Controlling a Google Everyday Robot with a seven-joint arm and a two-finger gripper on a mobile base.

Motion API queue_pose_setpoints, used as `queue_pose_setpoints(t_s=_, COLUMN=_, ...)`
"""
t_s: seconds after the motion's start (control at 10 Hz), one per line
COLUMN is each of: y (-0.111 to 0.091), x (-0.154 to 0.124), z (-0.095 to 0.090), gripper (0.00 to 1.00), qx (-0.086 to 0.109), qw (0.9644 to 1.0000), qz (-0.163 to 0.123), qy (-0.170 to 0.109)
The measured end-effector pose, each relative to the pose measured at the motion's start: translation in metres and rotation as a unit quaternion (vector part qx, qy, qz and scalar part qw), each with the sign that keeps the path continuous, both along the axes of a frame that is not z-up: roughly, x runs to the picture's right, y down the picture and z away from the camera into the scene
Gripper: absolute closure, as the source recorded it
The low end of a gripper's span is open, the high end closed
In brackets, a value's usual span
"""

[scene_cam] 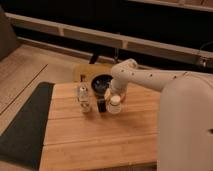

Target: Place the ceramic cup over the eraser

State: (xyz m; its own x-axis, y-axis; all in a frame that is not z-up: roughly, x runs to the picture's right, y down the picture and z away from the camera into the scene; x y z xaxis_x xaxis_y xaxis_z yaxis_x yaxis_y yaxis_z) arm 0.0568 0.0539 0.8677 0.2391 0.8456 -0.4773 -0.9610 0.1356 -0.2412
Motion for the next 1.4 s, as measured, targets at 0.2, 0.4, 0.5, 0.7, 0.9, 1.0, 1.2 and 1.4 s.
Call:
queue_pose_setpoints(t_s=0.2, y=0.006, x=0.006, z=0.000, gripper=0.35, qx=-0.013, qw=0.9999, qz=-0.002, qy=0.010)
queue_pose_setpoints(t_s=0.4, y=0.013, x=0.020, z=0.000, gripper=0.45, qx=-0.030, qw=0.9989, qz=-0.005, qy=0.035)
queue_pose_setpoints(t_s=0.5, y=0.015, x=0.026, z=0.001, gripper=0.54, qx=-0.036, qw=0.9982, qz=-0.007, qy=0.048)
queue_pose_setpoints(t_s=0.7, y=0.015, x=0.034, z=0.003, gripper=0.75, qx=-0.042, qw=0.9966, qz=-0.014, qy=0.069)
queue_pose_setpoints(t_s=0.9, y=0.014, x=0.034, z=0.005, gripper=0.92, qx=-0.044, qw=0.9959, qz=-0.019, qy=0.077)
queue_pose_setpoints(t_s=1.0, y=0.008, x=0.030, z=0.005, gripper=1.00, qx=-0.040, qw=0.9960, qz=-0.020, qy=0.077)
queue_pose_setpoints(t_s=1.2, y=-0.012, x=0.023, z=-0.006, gripper=1.00, qx=-0.027, qw=0.9962, qz=-0.024, qy=0.079)
queue_pose_setpoints(t_s=1.4, y=-0.056, x=0.013, z=-0.043, gripper=1.00, qx=0.010, qw=0.9948, qz=-0.046, qy=0.090)
